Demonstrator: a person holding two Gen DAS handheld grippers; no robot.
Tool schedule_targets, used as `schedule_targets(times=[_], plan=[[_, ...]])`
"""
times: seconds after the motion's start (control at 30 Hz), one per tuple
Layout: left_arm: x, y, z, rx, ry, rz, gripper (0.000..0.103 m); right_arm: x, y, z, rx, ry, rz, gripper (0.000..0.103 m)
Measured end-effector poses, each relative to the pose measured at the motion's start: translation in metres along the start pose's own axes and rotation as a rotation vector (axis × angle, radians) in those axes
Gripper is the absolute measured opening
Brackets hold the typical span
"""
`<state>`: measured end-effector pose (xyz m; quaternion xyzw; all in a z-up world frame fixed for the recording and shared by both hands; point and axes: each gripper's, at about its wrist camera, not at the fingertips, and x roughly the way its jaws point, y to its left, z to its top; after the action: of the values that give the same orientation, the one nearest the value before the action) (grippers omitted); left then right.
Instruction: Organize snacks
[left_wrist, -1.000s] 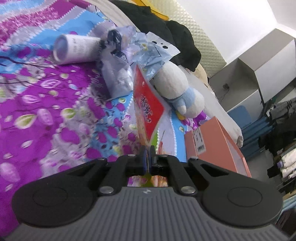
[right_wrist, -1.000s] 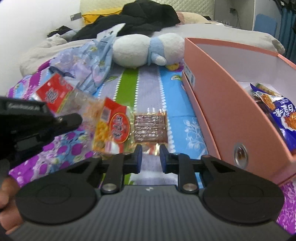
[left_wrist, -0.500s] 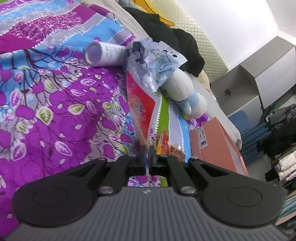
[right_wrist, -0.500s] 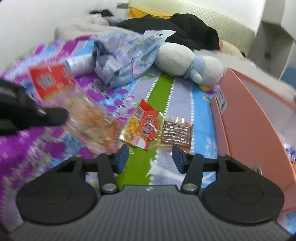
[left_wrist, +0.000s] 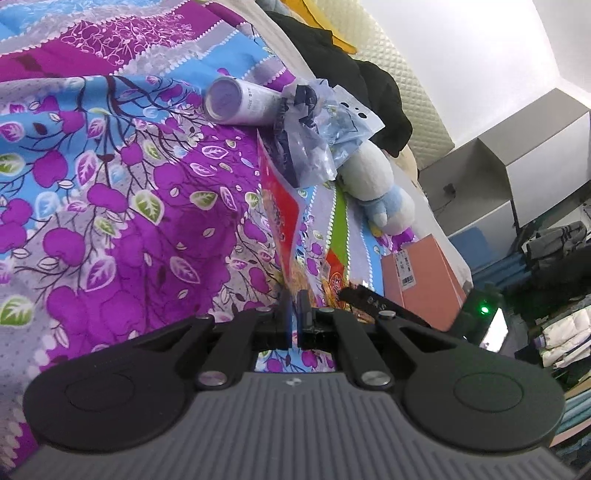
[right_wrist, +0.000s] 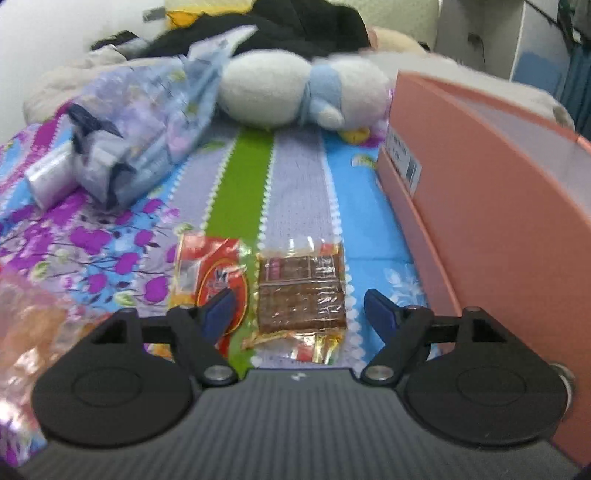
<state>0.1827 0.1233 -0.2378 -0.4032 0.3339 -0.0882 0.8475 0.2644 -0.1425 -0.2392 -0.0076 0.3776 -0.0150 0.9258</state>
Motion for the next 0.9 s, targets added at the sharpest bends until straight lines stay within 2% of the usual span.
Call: schedule_targets(times=[0.13, 0.2, 0.27, 0.3, 0.63, 0.77, 0.83, 0.87, 0.9], plan=[[-0.004, 0.003, -0.002, -0.016, 0.012, -0.014, 0.002, 0.003, -0.001, -0.001, -0.009, 0.000, 0.034, 0.083], [-0.006, 0.002, -0.003, -0.020, 0.020, -0.024, 0.002, -0.002, 0.001, -0.001, -0.022, 0.003, 0.046, 0.067], [-0.009, 0.001, -0.005, -0.015, 0.028, -0.026, 0.002, -0.007, 0.006, -0.002, -0.066, 0.004, 0.021, 0.057], [-0.010, 0.001, -0.006, -0.014, 0.031, -0.027, 0.002, -0.010, 0.006, -0.002, -0.068, 0.007, 0.025, 0.055], [-0.033, 0.007, -0.012, -0.010, 0.055, 0.016, 0.003, -0.046, 0.004, -0.017, -0.098, 0.032, 0.077, 0.054], [-0.041, 0.009, -0.015, 0.003, 0.072, 0.068, 0.004, -0.065, 0.001, -0.029, -0.100, 0.032, 0.098, 0.054], [-0.043, 0.008, -0.016, 0.017, 0.098, 0.110, 0.011, -0.075, -0.001, -0.036, -0.093, 0.038, 0.114, 0.054], [-0.044, 0.006, -0.017, 0.029, 0.102, 0.129, 0.027, -0.079, -0.001, -0.038, -0.092, 0.041, 0.122, 0.054], [-0.045, 0.004, -0.018, 0.047, 0.104, 0.154, 0.051, -0.083, -0.002, -0.041, -0.093, 0.040, 0.127, 0.054]])
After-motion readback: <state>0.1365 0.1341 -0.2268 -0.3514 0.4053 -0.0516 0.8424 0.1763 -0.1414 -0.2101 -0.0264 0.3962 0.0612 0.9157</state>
